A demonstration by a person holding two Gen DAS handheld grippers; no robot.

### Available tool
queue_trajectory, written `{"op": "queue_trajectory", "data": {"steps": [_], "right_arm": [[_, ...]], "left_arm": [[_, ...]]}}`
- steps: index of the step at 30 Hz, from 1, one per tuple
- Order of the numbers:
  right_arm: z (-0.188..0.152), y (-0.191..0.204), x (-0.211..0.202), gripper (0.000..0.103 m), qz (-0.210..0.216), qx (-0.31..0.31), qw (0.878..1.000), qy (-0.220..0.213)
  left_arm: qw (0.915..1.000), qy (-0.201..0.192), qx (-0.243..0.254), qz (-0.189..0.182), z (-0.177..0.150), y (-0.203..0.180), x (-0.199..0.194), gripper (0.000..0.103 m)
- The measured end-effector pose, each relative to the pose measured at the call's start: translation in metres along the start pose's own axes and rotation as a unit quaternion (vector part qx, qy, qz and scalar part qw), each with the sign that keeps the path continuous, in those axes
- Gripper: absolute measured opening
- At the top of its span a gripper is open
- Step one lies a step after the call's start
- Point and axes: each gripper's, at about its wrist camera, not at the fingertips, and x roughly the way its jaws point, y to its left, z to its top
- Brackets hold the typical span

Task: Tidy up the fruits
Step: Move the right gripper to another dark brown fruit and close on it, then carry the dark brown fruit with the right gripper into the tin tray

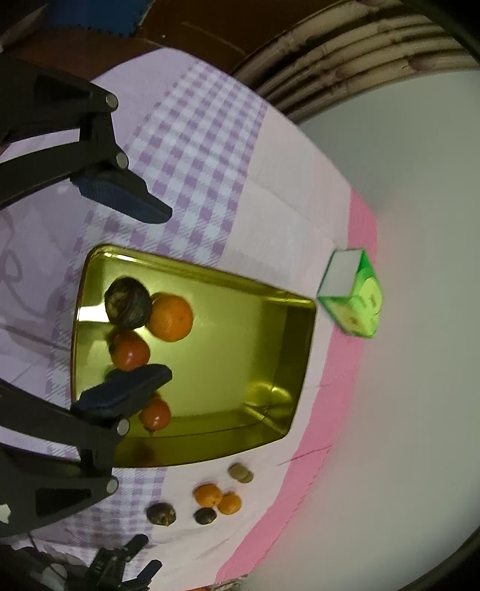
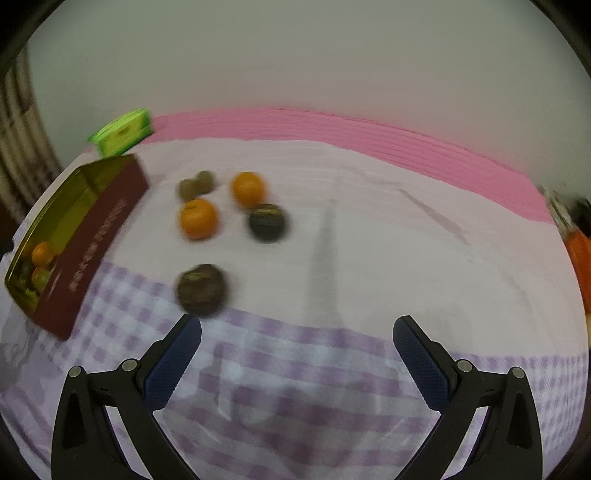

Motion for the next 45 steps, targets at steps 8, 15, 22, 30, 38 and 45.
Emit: {"op": "queue_trajectory", "data": {"steps": [8, 15, 22, 30, 38, 45], "right_arm": [[0.017, 0.027, 0.02, 0.079, 0.019, -0.029, 0.999, 0.023], [0.021, 0.034, 0.037, 0.058, 0.03, -0.022, 0.998, 0.045], [0.019, 0.046, 0.043, 0.042, 0.029, -0.039, 0.998, 0.051], [0.025, 0.054, 0.03, 0.042, 0.042, -0.046, 0.997, 0.038], [0.047, 0.108, -0.005, 0.042, 0.101, -0.092, 0.991, -0.002], [0.054, 0.173, -0.018, 0.042, 0.152, -0.156, 0.976, -0.01]], "left_arm": [[0.9999, -0.003, -0.002, 0.012, 0.001, 0.003, -0.001, 0.078], [0.9998, 0.001, -0.01, 0.014, 0.001, 0.007, 0.0, 0.078], [0.9996, 0.006, -0.022, 0.017, 0.001, 0.013, 0.003, 0.081], [0.9987, 0.008, -0.048, 0.015, 0.003, 0.024, 0.004, 0.095], [0.9949, 0.007, -0.097, 0.026, 0.007, 0.048, 0.004, 0.099], [0.9898, 0.005, -0.137, 0.038, 0.007, 0.071, 0.001, 0.099]]}}
